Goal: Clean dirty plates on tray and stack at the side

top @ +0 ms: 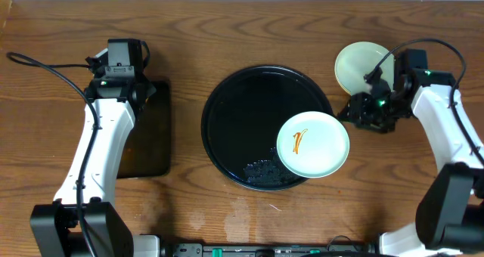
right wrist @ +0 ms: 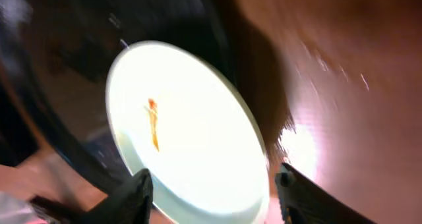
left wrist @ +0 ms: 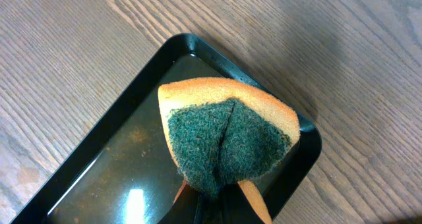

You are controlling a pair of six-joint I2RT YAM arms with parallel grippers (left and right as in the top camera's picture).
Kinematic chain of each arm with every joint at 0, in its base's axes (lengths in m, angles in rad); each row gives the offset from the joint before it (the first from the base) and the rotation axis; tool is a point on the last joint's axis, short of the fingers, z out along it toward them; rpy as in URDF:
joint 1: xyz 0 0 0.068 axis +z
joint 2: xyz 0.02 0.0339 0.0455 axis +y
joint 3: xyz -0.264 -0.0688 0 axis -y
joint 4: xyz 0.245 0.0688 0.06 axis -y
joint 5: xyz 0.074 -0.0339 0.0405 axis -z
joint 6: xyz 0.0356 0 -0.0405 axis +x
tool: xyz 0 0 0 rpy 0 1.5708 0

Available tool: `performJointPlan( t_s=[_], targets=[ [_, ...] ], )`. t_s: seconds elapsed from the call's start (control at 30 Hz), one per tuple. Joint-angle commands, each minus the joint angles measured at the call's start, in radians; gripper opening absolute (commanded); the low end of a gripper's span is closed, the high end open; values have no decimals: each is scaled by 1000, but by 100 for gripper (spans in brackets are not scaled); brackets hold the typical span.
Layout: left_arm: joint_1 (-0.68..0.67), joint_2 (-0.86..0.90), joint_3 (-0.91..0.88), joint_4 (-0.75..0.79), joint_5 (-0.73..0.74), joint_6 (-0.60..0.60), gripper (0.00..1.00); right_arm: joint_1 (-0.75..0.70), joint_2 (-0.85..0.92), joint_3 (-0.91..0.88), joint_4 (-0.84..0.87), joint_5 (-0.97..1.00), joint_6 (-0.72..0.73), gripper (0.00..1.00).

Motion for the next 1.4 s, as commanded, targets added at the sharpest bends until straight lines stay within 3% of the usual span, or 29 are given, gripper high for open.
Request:
performJointPlan(
  t_s=[0.0,0.27,0.57,0.63,0.87,1.13,1.37],
  targets=[
    [5,-11,21,0,-6,-9,8,24,-16,14,-57,160,79,63],
    [5,-11,21,0,50,-9,8,58,-16,-76,-32,196,148,72],
    [5,-11,21,0,50,-9,8,117,-15,-209,155,166,220,58],
    [5,-11,21,0,50,-9,8,132,-15,-222,180,167,220,49],
    [5,-11,21,0,50,-9,8,165,-15,-220,241,158,241,1],
    [5,-11,21,1,50,-9,8,189,-15,-221,360,121,227,1],
    [5,-11,21,5,106,26,8,296,0,-221,545,153,207,1]
  ],
)
